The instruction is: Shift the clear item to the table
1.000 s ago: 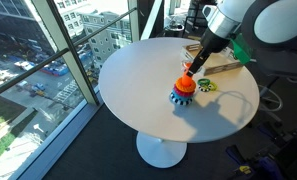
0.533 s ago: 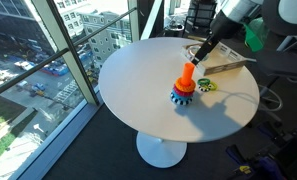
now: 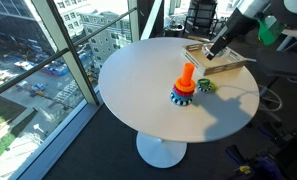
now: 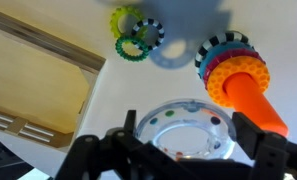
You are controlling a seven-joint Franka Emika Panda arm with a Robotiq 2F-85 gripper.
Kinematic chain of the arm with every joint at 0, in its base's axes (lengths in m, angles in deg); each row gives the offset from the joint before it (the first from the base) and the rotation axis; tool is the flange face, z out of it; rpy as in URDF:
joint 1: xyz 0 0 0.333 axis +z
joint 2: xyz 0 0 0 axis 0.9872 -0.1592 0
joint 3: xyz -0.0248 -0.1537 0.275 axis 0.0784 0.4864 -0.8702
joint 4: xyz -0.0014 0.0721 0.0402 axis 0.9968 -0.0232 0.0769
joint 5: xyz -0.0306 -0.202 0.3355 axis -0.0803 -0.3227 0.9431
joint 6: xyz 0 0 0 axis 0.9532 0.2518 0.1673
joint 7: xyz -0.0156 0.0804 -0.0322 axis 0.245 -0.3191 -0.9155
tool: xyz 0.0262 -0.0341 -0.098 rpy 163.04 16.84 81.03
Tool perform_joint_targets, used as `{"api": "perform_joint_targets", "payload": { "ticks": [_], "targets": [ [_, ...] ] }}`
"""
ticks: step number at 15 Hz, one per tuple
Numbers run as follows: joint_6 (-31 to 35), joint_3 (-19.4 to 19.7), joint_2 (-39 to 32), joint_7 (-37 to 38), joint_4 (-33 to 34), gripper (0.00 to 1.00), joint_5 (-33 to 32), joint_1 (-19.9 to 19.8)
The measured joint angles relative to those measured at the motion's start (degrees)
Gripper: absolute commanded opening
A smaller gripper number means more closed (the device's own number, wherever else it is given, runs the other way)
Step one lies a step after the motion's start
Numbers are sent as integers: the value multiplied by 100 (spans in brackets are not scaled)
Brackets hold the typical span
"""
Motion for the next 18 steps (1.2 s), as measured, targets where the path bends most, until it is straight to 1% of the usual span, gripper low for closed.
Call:
{"api": "perform_joint_targets", "payload": {
  "ticks": [5, 11, 18],
  "targets": [
    [-139, 180, -329, 0, -22, 68, 0, -185],
    [-113, 265, -1012, 100, 51, 68, -112, -204],
    [-109, 265, -1709, 319, 582, 68, -288, -169]
  ]
}}
